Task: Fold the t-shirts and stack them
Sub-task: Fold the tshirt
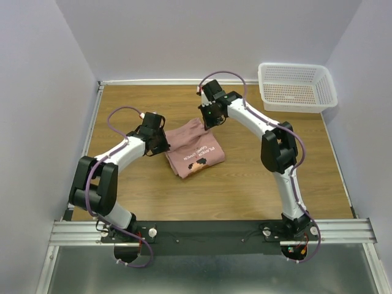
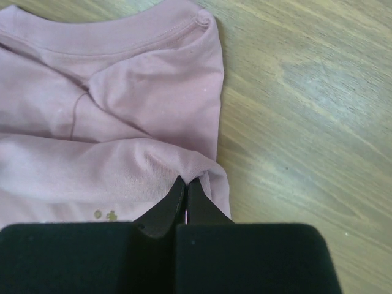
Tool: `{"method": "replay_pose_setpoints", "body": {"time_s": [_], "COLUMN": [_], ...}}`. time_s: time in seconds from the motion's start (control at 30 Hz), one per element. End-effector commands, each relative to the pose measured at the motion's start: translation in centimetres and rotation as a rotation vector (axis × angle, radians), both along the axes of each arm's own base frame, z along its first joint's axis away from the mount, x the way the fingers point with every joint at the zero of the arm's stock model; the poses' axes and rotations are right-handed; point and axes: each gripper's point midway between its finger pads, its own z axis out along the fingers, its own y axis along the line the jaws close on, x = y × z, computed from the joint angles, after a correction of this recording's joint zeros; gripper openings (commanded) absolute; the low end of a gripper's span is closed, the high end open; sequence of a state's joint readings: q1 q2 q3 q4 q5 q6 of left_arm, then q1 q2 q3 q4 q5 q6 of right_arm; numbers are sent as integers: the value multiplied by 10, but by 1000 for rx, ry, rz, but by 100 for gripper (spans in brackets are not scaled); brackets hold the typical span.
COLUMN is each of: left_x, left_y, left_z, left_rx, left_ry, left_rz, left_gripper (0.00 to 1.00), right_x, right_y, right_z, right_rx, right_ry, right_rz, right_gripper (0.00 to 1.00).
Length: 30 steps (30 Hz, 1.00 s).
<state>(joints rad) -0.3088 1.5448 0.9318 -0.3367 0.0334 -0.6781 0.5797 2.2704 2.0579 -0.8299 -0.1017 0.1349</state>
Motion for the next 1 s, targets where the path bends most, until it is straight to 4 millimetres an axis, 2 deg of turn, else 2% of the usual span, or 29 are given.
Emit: {"method": "replay_pose_setpoints", "body": {"time_s": [0.0,0.2,0.27,0.5,0.73,0.87,0.97], "left_x": [19,27,30,32,31,39,39], "left_y": [14,16,16,18,23,22,24], "left_z": [-2,-8,-6,-1,-15,-12,-14], "left_rx": [14,12,4,-13,-12,-26,-19], "left_ry": [-78,-116,-133,-190,-173,-207,-205], "left_rz": [79,90,87,122,164,176,188], "left_gripper": [0,0,0,0,0,0,0], "right_x": [13,19,26,25,29,28,29], "right_y": [12,7,6,3,7,12,17], "right_z": [-6,-16,-11,9,20,14,1], "right_rx": [48,54,72,128,186,217,220], "right_ry": [-81,-143,-186,-278,-338,-338,-319], "right_rz": [33,-6,-38,-61,-68,-62,-42], "right_gripper": [1,1,1,1,1,1,2]}}
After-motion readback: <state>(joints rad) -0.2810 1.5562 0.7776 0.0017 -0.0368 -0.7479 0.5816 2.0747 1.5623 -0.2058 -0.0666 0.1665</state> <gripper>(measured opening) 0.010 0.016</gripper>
